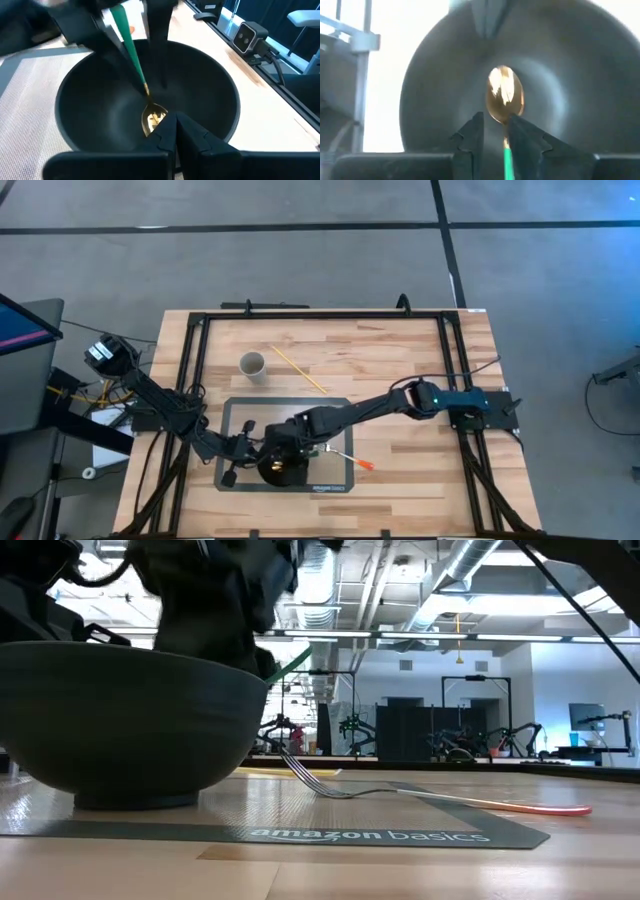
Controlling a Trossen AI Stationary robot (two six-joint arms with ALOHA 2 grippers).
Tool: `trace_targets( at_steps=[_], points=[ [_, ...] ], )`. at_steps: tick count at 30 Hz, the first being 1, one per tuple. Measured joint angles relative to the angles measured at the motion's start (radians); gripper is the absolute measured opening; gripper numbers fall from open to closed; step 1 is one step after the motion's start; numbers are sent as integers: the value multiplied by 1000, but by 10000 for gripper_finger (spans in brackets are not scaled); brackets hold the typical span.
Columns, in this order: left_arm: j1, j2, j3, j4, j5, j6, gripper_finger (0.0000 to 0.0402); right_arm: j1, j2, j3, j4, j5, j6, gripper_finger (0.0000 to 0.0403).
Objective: Pick & Place Utensil
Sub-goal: Put the orange fork into the black bowl on the mat
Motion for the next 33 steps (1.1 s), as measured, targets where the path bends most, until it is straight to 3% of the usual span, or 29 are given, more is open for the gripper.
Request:
trace_targets(
  at_steps=[6, 11, 14, 19, 21, 24, 33],
  points=[
    [0, 0, 0, 0, 0, 0, 6, 0, -8, 151, -183, -1, 1, 77],
    [0, 0, 0, -1, 0, 0, 6, 7, -142, 114, -283, 11, 41, 76],
    [1, 0, 0, -1, 0, 0, 6, 38, -218, 114, -339, 120, 86, 76],
    [0, 0, 0, 4, 0, -8, 6, 180, -286, 115, -427, 550, 138, 77],
    [0, 0, 0, 4, 0, -8, 6, 247, -277, 113, -504, 663, 199, 77],
    [0, 0, 0, 7, 0, -8, 6, 329, -254, 73, -559, 712, 319, 76],
    [1, 0, 0, 19, -6, -8, 6, 464, -288, -261, -532, 726, 682, 53]
  ],
)
